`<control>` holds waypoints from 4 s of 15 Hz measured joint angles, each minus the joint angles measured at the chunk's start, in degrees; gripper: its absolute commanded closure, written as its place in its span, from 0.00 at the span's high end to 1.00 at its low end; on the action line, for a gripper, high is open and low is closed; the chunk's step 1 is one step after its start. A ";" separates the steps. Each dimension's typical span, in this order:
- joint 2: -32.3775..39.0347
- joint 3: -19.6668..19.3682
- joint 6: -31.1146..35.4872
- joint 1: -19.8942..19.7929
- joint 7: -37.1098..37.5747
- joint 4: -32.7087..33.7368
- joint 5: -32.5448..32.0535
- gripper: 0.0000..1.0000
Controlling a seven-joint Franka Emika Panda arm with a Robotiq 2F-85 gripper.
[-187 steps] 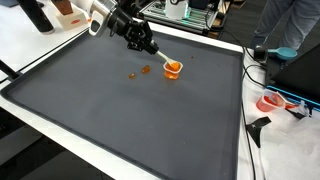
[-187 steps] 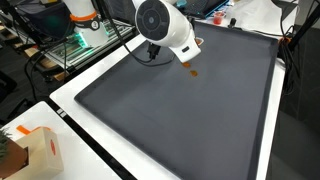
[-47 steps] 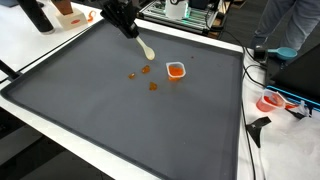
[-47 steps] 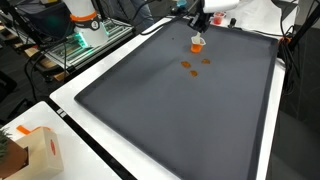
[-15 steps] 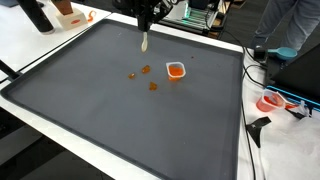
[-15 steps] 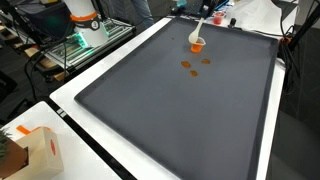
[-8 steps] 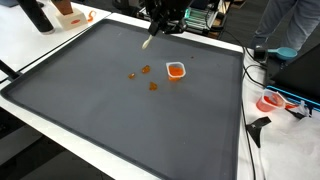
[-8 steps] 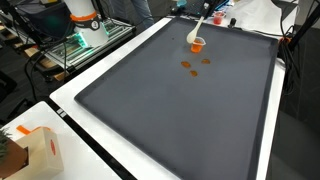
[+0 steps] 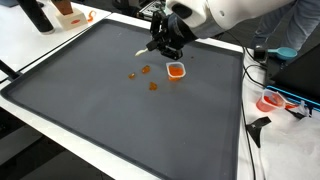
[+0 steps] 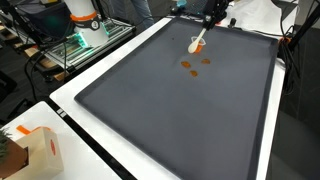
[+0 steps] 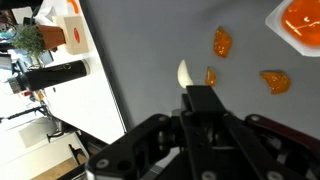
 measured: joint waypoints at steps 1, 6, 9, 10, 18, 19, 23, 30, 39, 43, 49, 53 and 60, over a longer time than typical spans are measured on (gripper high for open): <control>1.12 -0.12 -0.38 0.21 1.12 0.93 -0.45 0.03; 5.54 -1.04 -1.11 0.68 4.83 5.04 -2.21 0.03; 7.19 -1.37 -1.11 0.68 5.07 6.76 -2.73 0.03; 7.58 -1.46 -1.11 0.67 5.07 7.20 -2.75 0.03; 8.86 -1.57 -0.46 0.13 4.49 8.99 -2.75 0.03; 8.86 -1.57 0.01 -0.09 4.24 9.05 -2.73 0.03; 8.69 -1.43 1.88 -1.17 2.95 9.19 -2.39 0.03; 6.35 0.03 5.76 -4.68 -1.58 9.01 2.13 0.03; -0.74 2.69 8.55 -10.00 -12.06 5.12 12.74 0.03; -4.68 2.69 10.54 -11.44 -17.54 2.01 18.82 0.03; -10.79 2.69 13.96 -12.94 -23.78 -3.73 25.42 0.03; -14.99 2.68 17.58 -13.95 -26.38 -8.80 27.97 0.03; -22.30 2.70 23.57 -14.44 -28.11 -17.05 28.69 0.03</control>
